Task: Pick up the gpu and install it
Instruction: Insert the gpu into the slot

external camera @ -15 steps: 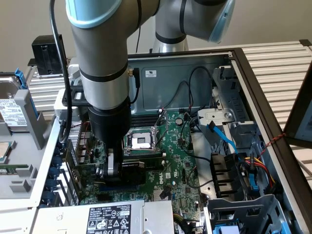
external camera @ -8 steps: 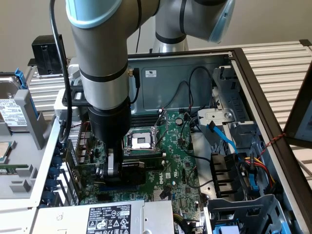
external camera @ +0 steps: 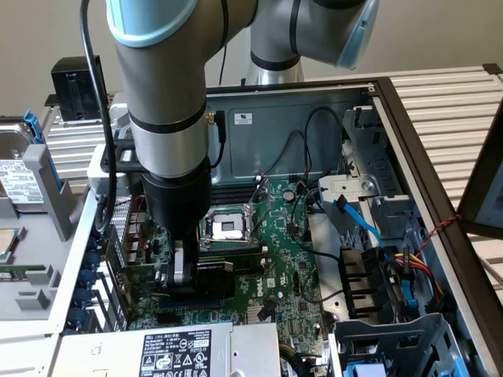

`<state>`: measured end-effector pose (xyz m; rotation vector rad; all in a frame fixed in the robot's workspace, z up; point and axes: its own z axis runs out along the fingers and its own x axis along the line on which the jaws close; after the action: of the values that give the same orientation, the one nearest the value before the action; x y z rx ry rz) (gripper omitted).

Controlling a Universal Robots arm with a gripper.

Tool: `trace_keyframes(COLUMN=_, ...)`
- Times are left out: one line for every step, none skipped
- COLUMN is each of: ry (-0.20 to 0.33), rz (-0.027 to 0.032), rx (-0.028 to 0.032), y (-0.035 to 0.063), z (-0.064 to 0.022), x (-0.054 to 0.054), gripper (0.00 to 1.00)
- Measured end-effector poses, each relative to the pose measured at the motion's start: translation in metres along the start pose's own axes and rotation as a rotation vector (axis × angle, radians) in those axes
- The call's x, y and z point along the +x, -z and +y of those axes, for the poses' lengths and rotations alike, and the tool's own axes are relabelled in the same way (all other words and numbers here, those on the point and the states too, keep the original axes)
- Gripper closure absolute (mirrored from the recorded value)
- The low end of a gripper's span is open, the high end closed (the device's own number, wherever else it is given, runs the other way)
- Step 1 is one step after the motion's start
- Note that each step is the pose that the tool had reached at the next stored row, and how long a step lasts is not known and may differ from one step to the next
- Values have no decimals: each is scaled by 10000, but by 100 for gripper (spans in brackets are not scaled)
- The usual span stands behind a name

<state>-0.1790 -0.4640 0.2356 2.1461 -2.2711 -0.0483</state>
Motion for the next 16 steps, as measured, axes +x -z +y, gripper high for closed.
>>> trace_keyframes(ry=0, rz=0, rx=0, y=0, z=0, x=0, gripper=72)
trace_keyframes(ry=0, rz=-1, rx=1, y=-1, z=0, x=0, gripper=72)
trace_keyframes(ry=0, rz=0, rx=0, y=0, z=0, x=1, gripper=72)
trace_keyframes(ry=0, rz=0, rx=0, y=0, z=0, x=1, gripper=72)
trace_keyframes(ry=0, rz=0, rx=0, y=0, z=0, x=1, gripper=72)
trace_keyframes(ry=0, rz=0, rx=0, y=0, z=0, x=1, gripper=72)
trace_keyframes(ry=0, rz=0, rx=0, y=0, z=0, x=1, gripper=72)
trace_keyframes(ry=0, rz=0, rx=0, y=0, z=0, x=1, gripper=72)
trace_keyframes(ry=0, rz=0, rx=0, y=0, z=0, x=1, gripper=72)
trace_keyframes(ry=0, rz=-1, rx=1, y=-1, z=0, x=1, gripper=72)
trace_keyframes(ry=0, rz=0, rx=0, y=0, z=0, x=1, gripper=72)
trace_keyframes(ry=0, rz=0, rx=0, y=-1, z=0, x=1, gripper=72)
trace_keyframes(ry=0, rz=0, rx=0, y=0, z=0, x=0, gripper=72)
trace_keyframes(ry=0, rz=0, rx=1, y=0, z=0, x=1, gripper=72)
trace_keyframes(ry=0, rz=1, rx=1, y=0, z=0, x=-1, gripper=72)
trace_keyframes(ry=0, rz=3, rx=0, y=0, z=1, x=-3, gripper=72)
